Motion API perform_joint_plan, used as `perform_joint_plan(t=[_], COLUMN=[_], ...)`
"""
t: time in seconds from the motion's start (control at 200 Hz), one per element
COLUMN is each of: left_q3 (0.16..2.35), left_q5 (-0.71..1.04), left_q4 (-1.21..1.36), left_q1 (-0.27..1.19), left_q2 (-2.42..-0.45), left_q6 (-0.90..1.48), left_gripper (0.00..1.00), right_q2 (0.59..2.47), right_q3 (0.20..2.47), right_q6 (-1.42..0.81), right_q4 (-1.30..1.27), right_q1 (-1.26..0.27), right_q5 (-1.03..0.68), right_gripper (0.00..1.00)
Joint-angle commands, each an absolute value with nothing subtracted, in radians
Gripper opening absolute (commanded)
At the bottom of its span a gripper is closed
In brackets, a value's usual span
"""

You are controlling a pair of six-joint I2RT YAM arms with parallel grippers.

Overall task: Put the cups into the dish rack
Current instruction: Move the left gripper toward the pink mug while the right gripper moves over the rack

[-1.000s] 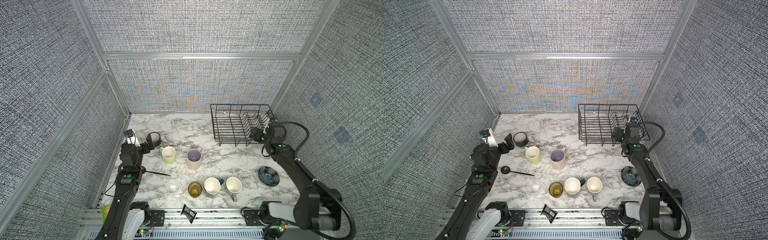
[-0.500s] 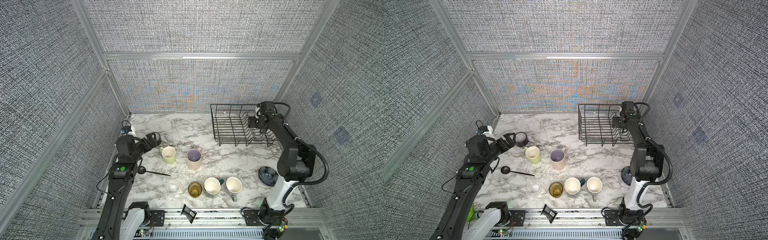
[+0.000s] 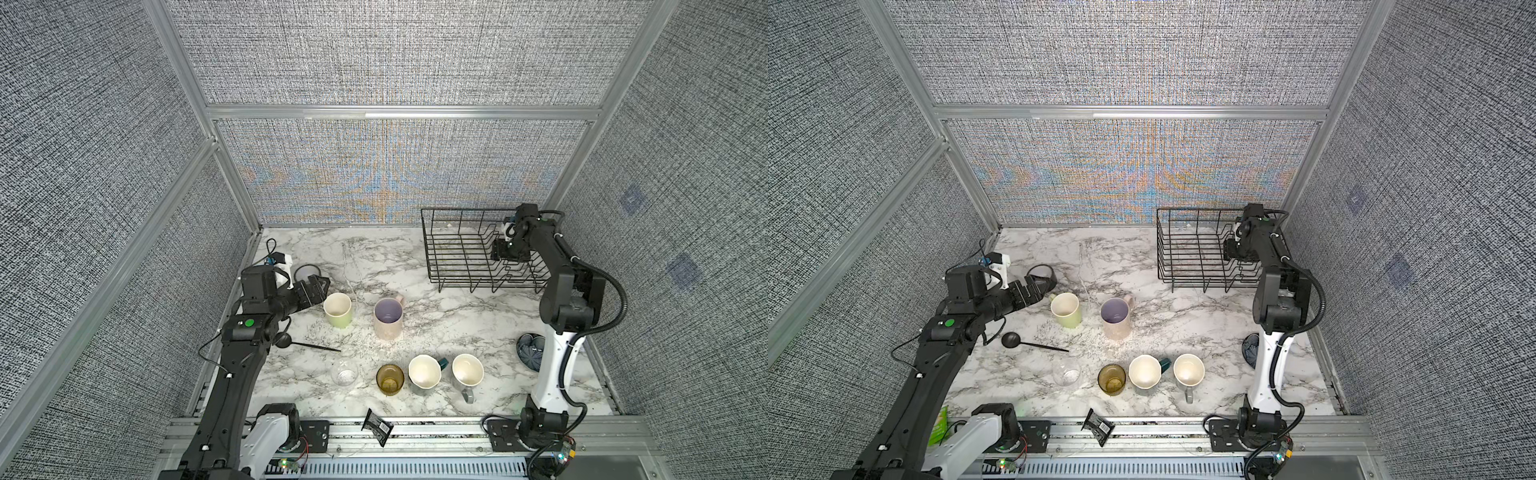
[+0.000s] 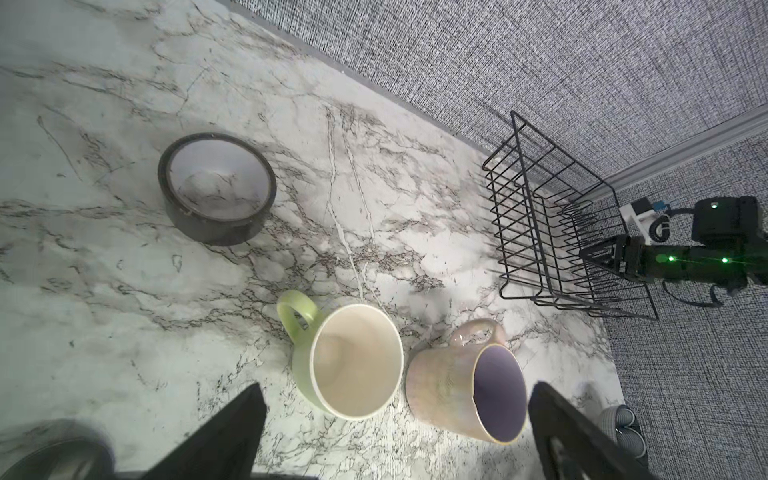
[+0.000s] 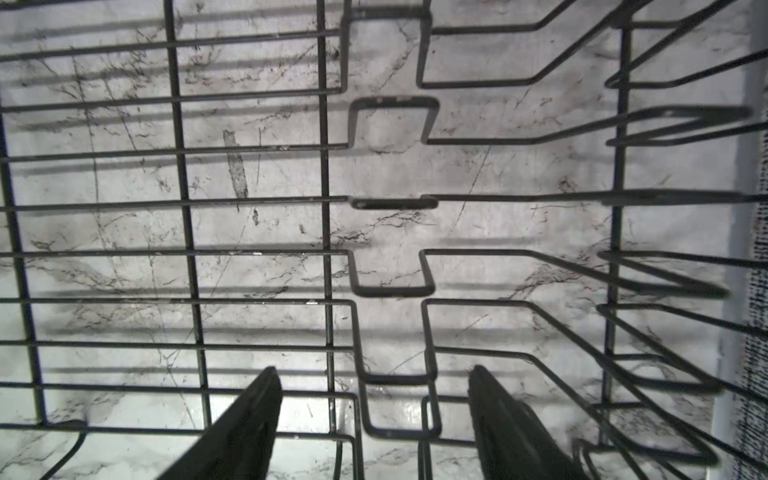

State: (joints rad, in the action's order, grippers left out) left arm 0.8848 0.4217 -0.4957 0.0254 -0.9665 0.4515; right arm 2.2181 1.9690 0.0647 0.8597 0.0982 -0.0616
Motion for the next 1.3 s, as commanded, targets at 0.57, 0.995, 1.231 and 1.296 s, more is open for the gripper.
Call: perform_joint_plan(t=[0.57,0.995,1.231,1.296], left_q3=[0.912,0.961,0.970,0.962], left_q5=[0.375,0.352,0.361,0.359], left_q4=[-0.541,-0.600,-0.640,-0.653], left_q1=[0.140,0.168,0.175,0.178], left_q2=[-1.117,-1.160,-1.172,-1.164], left_q6=[0.485,0.476,0.467,0.465], left_gripper=[0.99,0.99,0.99,0.99], right_q2=[2.229,2.189,2.184,2.179], right_q3=[1.938,1.882,1.854,1.854], right_q6=[0.163,0.334,0.361,0.365], right_q4=[0.931,1.000,1.009,1.014], right_q1=[0.010,-0.140,-0.172,-0.174], right_q5=[-0.057,0.067,0.060,0.060], right_gripper=[0.41,0.38,0.38,0.38])
